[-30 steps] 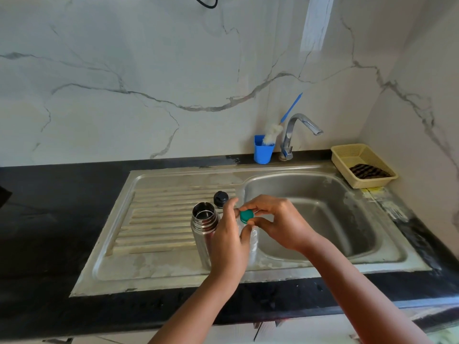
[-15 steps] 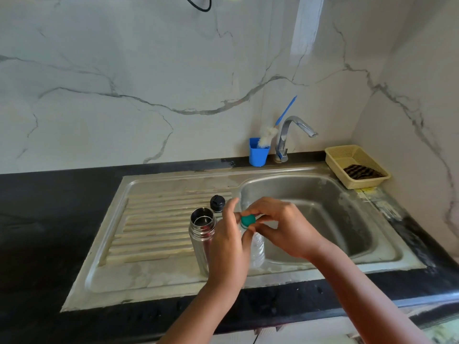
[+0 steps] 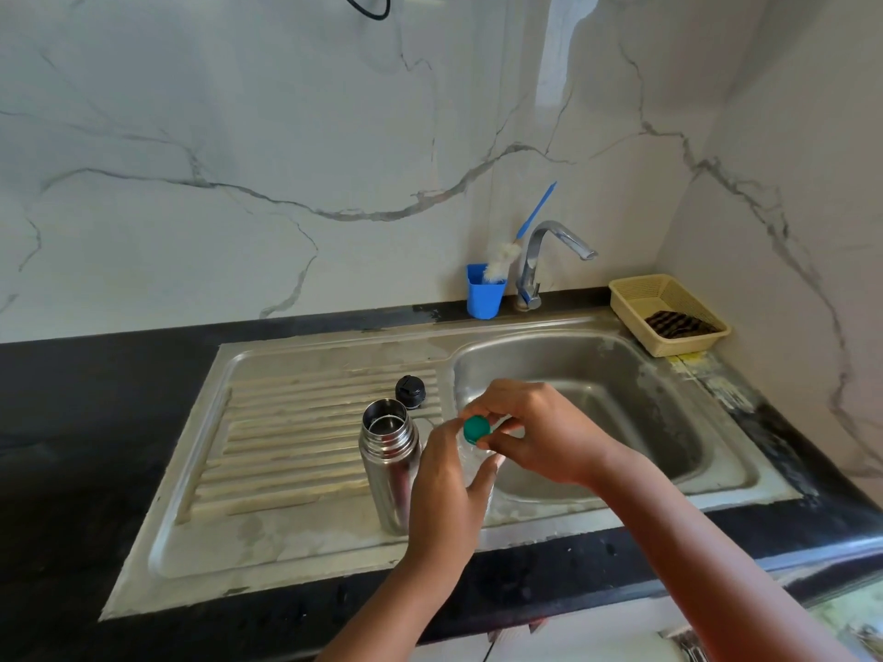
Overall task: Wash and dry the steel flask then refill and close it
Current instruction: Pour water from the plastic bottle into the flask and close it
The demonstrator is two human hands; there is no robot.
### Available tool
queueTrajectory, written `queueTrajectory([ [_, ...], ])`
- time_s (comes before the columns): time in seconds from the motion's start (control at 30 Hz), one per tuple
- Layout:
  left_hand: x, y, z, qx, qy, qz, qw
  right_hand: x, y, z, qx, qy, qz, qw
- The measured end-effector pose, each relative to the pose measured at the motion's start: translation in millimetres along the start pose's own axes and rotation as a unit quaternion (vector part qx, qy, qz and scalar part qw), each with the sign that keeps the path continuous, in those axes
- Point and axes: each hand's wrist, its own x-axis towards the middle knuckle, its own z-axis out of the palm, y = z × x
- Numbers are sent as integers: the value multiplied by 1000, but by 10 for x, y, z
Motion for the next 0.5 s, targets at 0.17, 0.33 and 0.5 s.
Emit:
queueTrajectory([
  [0.17,22,6,17,-9,-12,-13,1000,9,-81,62,-144,27,38,989],
  [0.33,49,-9,7,-17,-30,-31,999,15,-133,135,-164,43,80,982],
  [0.5,84,-96,-11,-35,-31,-27,999,38,-21,-11,-126,-21,5,992],
])
